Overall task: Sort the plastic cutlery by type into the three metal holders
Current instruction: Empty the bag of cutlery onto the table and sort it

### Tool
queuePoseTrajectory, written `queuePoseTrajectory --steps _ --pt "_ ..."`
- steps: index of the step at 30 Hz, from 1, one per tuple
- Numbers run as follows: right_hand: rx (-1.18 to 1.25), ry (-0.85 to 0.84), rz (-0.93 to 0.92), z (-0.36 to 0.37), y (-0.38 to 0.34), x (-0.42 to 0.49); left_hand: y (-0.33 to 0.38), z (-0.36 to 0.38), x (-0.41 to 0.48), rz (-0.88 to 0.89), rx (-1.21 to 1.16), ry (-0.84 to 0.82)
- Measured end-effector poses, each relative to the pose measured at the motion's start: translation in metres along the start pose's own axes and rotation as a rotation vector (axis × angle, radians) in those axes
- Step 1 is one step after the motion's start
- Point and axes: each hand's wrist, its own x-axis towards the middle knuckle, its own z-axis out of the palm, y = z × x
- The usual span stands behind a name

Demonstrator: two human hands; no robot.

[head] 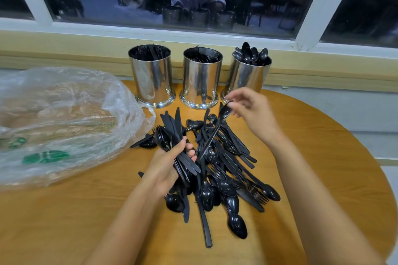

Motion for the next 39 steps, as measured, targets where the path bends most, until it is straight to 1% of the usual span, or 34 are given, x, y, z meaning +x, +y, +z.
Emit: queuePoseTrajectory --steps 1,3,5,9,11,14,16,17,20,23,26,34,39 --pt "-0.006 -0.120 -0.004 0.006 -0.006 0.000 0.000 0.001 -0.001 -0.009 0.026 -0.018" --pt "-0.046 -0.269 -0.068 0.021 -0.013 0.001 -0.002 0.004 -0.002 -0.021 0.086 -0.047" --pt "-0.036 -0.344 -0.104 0.037 -0.015 0.003 -0.005 0.005 -0.002 -0.020 0.129 -0.048" --pt "-0.017 -0.398 -0.104 0.067 -0.014 0.002 -0.007 0.004 -0.001 -0.022 0.128 -0.075" --pt "0.015 -0.384 -0.115 0.075 -0.014 0.002 -0.007 0.001 0.000 -0.041 0.159 -0.081" --pt "0.072 -0.238 -0.049 0.075 -0.004 0.007 -0.006 -0.005 0.003 -0.072 0.118 -0.055" --pt "-0.001 -0.127 0.049 0.072 0.011 0.013 -0.003 -0.009 0.005 -0.054 0.066 -0.004" --pt "-0.059 -0.105 0.100 0.071 0.020 0.015 -0.001 -0.011 0.007 -0.040 0.047 0.023" --pt "-0.235 -0.108 0.194 0.068 0.047 0.020 0.004 -0.017 0.011 0.008 0.045 0.060" --pt "-0.317 -0.075 0.262 0.064 0.066 0.028 0.007 -0.019 0.014 0.062 0.079 0.063" --pt "-0.387 -0.091 0.303 0.062 0.078 0.040 0.011 -0.019 0.020 0.085 0.094 0.057" --pt "-0.424 -0.204 0.328 0.069 0.094 0.063 0.016 -0.018 0.034 0.120 0.128 0.089" --pt "-0.454 -0.234 0.421 0.077 0.094 0.073 0.016 -0.017 0.038 0.119 0.126 0.090"
